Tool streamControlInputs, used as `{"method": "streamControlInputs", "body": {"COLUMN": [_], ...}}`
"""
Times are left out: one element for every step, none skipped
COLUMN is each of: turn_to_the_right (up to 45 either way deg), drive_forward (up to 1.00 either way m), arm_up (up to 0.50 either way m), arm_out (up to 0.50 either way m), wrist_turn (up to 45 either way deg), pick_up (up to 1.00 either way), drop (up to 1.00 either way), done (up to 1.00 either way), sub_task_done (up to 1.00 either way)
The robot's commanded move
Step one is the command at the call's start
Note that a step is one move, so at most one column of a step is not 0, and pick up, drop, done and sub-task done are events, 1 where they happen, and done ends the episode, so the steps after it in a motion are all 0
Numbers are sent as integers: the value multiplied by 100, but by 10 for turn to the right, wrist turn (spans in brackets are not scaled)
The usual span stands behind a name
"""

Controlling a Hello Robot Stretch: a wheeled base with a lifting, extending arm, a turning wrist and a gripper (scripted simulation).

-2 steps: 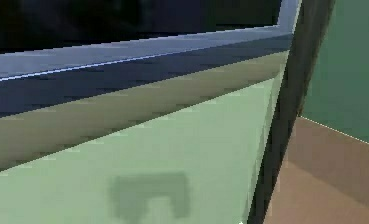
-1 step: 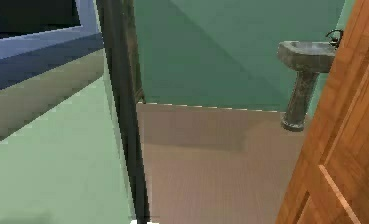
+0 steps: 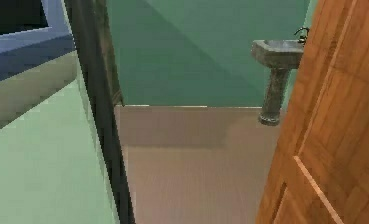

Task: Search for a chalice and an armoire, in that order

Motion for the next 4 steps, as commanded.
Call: {"method": "streamControlInputs", "body": {"turn_to_the_right": [0, 90, 0, -450], "drive_forward": [100, 0, 20, 0], "arm_up": [0, 0, 0, 0], "arm_out": [0, 0, 0, 0], "wrist_turn": [0, 0, 0, 0], "pick_up": [0, 0, 0, 0], "drop": [0, 0, 0, 0], "done": [0, 0, 0, 0], "sub_task_done": [0, 0, 0, 0]}}
